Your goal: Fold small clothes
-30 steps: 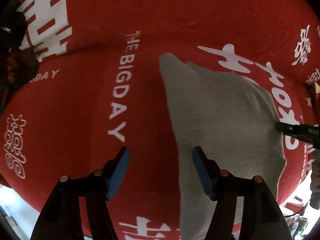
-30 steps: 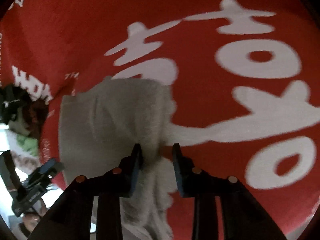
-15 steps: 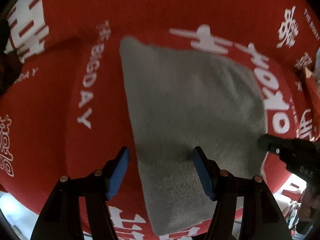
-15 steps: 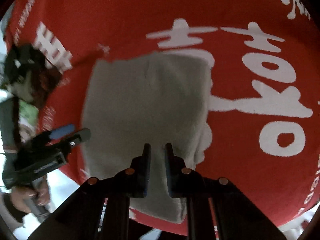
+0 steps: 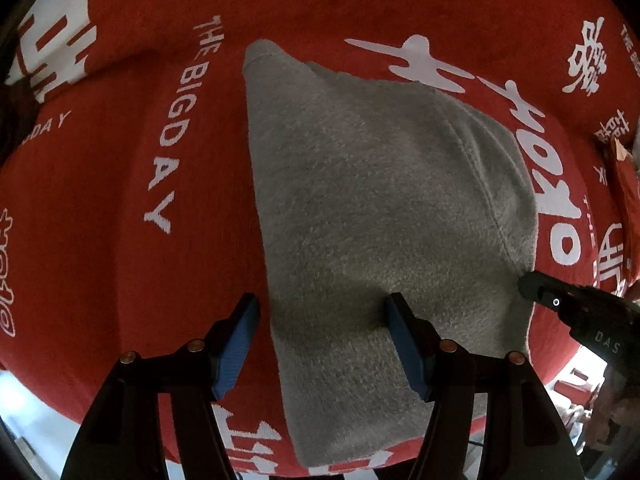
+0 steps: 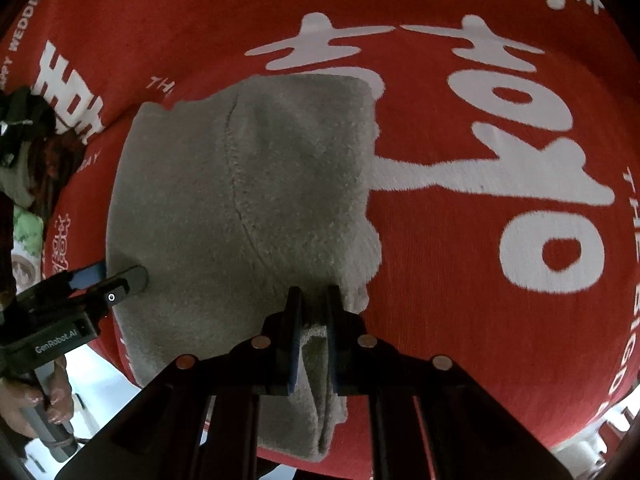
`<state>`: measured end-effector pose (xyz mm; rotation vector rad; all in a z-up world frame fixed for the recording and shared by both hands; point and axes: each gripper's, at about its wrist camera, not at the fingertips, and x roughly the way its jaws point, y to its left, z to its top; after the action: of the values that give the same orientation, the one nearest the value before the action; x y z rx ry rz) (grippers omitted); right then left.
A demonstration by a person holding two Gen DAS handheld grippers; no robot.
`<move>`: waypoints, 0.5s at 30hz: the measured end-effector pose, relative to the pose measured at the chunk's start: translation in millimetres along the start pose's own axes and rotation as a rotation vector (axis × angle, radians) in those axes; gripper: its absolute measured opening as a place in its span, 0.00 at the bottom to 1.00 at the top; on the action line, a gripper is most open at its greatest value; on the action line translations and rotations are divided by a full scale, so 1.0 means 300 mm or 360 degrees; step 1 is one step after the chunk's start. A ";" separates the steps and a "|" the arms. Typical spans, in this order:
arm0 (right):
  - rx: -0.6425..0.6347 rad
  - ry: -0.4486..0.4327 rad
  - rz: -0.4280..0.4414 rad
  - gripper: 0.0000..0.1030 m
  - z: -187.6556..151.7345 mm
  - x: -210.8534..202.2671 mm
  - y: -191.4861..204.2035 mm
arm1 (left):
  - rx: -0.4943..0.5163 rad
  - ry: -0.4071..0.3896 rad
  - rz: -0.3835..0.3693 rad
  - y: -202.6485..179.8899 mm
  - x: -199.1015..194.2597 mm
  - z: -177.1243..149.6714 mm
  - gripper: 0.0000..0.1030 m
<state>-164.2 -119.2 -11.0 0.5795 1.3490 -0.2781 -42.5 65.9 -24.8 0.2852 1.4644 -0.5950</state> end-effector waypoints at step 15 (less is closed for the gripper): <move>0.0274 0.0189 -0.0114 0.11 -0.047 -0.046 -0.077 | 0.0020 0.0077 0.0040 -0.009 -0.125 -0.024 0.64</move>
<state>-190.5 -132.6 -4.6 0.7013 1.4715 -0.4265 -50.0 75.1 11.7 0.3294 1.5019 -0.5808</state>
